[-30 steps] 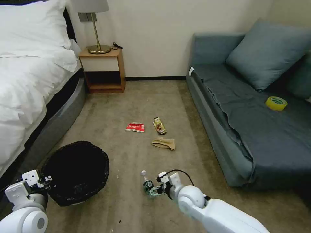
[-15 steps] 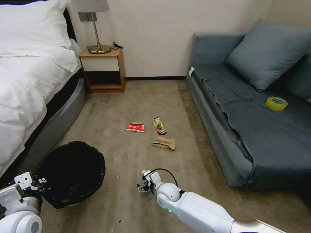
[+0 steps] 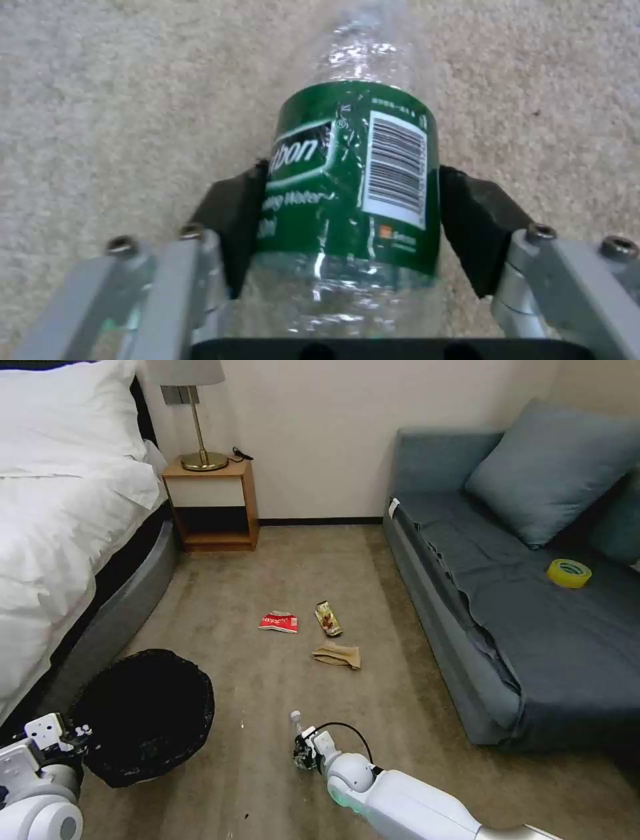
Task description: Pick up the trash bin, then pick up the garbage on the floor and place it into the trash bin.
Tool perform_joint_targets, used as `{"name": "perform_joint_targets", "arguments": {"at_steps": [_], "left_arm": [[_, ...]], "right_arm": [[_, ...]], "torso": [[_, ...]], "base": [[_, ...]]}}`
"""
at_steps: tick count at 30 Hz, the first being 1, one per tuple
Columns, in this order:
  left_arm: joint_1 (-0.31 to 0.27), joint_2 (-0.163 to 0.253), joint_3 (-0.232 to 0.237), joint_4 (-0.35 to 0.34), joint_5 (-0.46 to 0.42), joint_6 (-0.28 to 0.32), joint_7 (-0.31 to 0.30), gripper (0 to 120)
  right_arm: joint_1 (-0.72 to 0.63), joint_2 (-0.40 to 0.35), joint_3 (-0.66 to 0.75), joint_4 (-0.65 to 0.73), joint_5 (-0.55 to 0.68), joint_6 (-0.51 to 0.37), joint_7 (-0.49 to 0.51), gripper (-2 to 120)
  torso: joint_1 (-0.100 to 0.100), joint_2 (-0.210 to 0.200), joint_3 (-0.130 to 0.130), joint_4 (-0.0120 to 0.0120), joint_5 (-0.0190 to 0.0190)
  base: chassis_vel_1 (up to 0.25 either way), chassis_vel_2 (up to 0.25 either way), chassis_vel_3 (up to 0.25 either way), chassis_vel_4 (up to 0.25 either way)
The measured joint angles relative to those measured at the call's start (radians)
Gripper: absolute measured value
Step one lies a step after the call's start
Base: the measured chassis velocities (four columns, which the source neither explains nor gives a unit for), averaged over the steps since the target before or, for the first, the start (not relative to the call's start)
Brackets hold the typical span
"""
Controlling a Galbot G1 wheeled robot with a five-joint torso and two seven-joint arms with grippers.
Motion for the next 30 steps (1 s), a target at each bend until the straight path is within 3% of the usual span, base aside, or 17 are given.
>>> {"name": "perform_joint_targets", "arguments": {"at_steps": [2,10,13,17,19,20,22,23,25,28,30], "left_arm": [[0.001,-0.001,0.000,0.001,0.001,-0.001,0.001,2],[0.004,0.000,-0.006,0.000,0.001,-0.002,0.003,2],[0.008,0.000,-0.007,-0.002,0.001,-0.003,0.004,2],[0.010,0.000,-0.005,-0.004,0.001,-0.004,0.004,2],[0.010,-0.002,0.001,-0.004,0.001,-0.005,0.004,2],[0.010,-0.002,0.001,-0.004,0.001,-0.005,0.004,2],[0.010,-0.006,0.011,-0.005,0.003,-0.007,0.005,2],[0.010,-0.010,0.023,-0.005,0.007,-0.009,0.005,2],[0.010,-0.012,0.030,-0.005,0.010,-0.009,0.005,2],[0.009,-0.021,0.058,-0.011,0.022,-0.011,0.004,2],[0.007,-0.024,0.068,-0.014,0.026,-0.011,0.003,2]], "right_arm": [[-0.002,-0.006,0.000,0.002,-0.003,0.006,0.000,48],[-0.006,-0.026,0.011,0.035,-0.003,0.021,0.002,25],[-0.004,-0.073,0.045,0.135,0.032,0.025,0.018,19],[0.012,-0.142,0.088,0.244,0.078,0.017,0.033,19],[0.032,-0.209,0.138,0.393,0.152,-0.010,0.054,19],[0.032,-0.209,0.138,0.393,0.152,-0.010,0.054,19],[0.056,-0.240,0.170,0.543,0.223,-0.035,0.083,19],[0.081,-0.239,0.176,0.639,0.284,-0.058,0.118,19],[0.096,-0.227,0.173,0.677,0.313,-0.068,0.140,19],[0.158,-0.120,0.107,0.756,0.379,-0.082,0.212,19],[0.176,-0.086,0.077,0.762,0.391,-0.082,0.229,19]], "torso": [[0.000,0.000,0.000,0.0000,0.0000],[0.000,0.000,0.000,0.0000,0.0000],[0.000,0.000,0.000,0.0001,0.0004],[0.000,0.000,0.000,0.0000,-0.0001],[0.000,0.000,0.000,-0.0005,-0.0001],[0.000,0.000,0.000,-0.0005,-0.0001],[0.000,0.000,0.000,-0.0003,0.0000],[0.000,0.000,0.000,-0.0002,-0.0001],[0.000,0.000,0.000,-0.0002,-0.0001],[0.000,0.000,0.000,0.0003,0.0001],[0.000,0.000,0.000,0.0004,0.0000]], "base": [[0.000,0.000,0.000,0.000],[0.000,0.000,0.000,0.000],[0.000,0.000,0.000,0.000],[0.000,0.000,0.000,0.000],[0.000,0.000,0.000,0.000],[0.000,0.000,0.000,0.000],[0.000,0.000,0.000,0.000],[0.000,0.000,0.000,0.000],[0.000,0.000,0.000,0.000],[0.000,0.000,0.000,0.000],[0.000,0.000,0.000,0.000]]}}
